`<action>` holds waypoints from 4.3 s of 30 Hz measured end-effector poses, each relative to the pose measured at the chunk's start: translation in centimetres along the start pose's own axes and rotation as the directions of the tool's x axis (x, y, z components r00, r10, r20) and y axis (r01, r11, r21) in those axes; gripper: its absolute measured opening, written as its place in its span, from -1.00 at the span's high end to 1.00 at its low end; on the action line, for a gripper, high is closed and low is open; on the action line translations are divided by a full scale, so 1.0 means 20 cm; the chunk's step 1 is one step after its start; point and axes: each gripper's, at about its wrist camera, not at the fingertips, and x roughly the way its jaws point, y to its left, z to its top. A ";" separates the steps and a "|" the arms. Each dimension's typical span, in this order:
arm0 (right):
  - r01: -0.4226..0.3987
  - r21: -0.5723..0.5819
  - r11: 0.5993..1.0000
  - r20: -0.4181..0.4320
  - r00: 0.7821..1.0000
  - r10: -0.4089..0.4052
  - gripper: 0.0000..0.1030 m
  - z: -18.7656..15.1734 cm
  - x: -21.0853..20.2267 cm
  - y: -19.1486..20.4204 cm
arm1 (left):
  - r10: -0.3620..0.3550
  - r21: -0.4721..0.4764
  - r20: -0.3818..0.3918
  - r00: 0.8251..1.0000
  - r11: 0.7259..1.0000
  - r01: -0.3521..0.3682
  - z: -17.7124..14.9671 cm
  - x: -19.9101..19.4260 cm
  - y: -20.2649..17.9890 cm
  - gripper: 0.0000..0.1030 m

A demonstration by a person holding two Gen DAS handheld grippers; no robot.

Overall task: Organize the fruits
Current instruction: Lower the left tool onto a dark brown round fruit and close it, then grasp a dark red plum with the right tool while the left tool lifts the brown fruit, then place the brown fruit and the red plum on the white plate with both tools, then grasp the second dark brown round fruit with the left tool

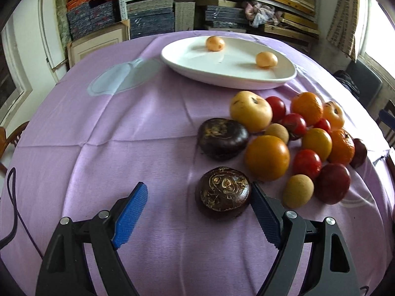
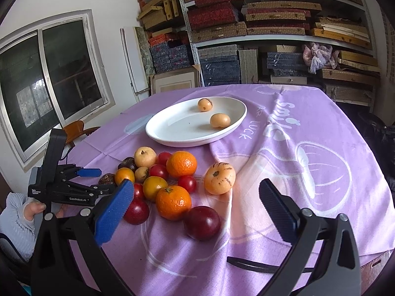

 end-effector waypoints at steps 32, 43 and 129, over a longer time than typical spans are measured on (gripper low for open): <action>0.007 -0.180 0.984 -0.174 0.984 -0.039 -0.30 -0.11 0.16 0.17 | -0.029 0.026 0.024 0.999 0.999 0.029 -0.02 -0.04 0.00 0.17; 0.006 -0.100 0.995 -0.240 0.970 -0.030 -0.16 -0.10 0.22 0.05 | -0.029 0.026 0.024 0.999 0.999 0.029 -0.02 -0.04 0.00 0.17; 0.033 0.143 0.989 0.008 0.999 -0.034 -0.92 0.10 0.07 -0.24 | 0.070 0.011 0.015 0.997 0.997 -0.071 0.22 0.14 0.11 -0.82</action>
